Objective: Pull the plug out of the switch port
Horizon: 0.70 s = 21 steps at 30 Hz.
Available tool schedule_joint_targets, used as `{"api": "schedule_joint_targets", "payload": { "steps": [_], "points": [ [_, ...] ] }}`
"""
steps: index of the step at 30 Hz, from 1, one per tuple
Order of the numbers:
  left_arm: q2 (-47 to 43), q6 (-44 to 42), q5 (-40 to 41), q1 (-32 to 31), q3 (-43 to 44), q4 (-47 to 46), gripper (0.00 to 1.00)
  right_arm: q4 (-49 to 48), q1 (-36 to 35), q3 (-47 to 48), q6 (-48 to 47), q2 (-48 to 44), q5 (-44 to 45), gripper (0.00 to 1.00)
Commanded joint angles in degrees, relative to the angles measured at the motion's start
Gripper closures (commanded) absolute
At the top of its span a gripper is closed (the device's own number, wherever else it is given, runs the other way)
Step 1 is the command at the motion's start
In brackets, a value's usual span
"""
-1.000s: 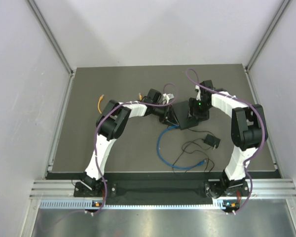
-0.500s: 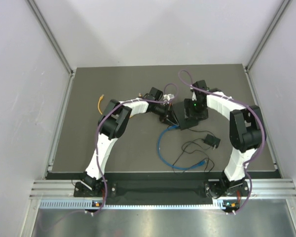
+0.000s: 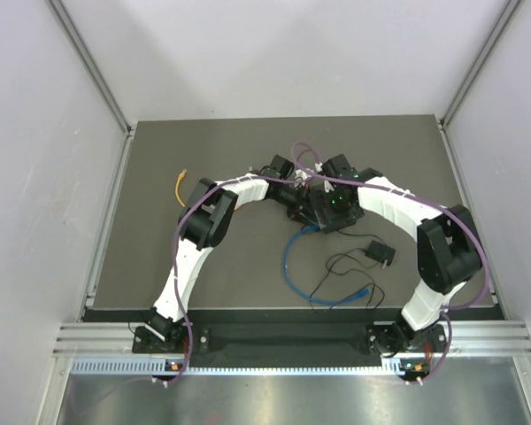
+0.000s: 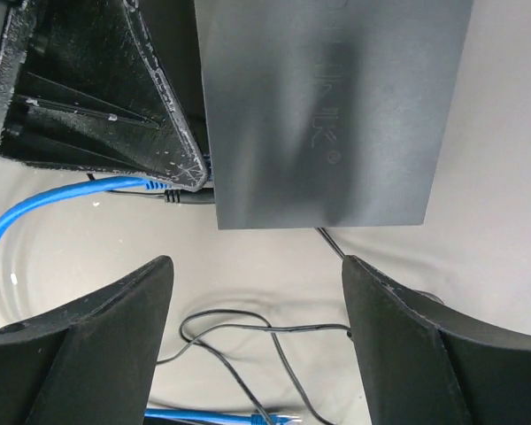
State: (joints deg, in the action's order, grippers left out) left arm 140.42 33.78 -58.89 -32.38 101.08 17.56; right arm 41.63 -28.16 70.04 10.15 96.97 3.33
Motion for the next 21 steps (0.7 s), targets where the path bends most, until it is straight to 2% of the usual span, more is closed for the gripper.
{"api": "schedule_joint_targets", "payload": {
  "steps": [1, 15, 21],
  "points": [
    [2.58, -2.84, 7.56, 0.56, 0.17, 5.64, 1.0, 0.29, -0.23, 0.53, -1.36, 1.37, 1.94, 0.24],
    [2.05, -2.49, 8.88, 0.39, -0.18, 7.31, 1.0, -0.41, -0.23, 2.64, -0.49, 6.39, 4.04, 0.27],
    [2.76, -4.95, 13.09, 0.39, 1.75, 14.06, 1.0, -0.14, 0.48, 3.78, 2.15, 8.67, 8.62, 0.27]
  ]
}}
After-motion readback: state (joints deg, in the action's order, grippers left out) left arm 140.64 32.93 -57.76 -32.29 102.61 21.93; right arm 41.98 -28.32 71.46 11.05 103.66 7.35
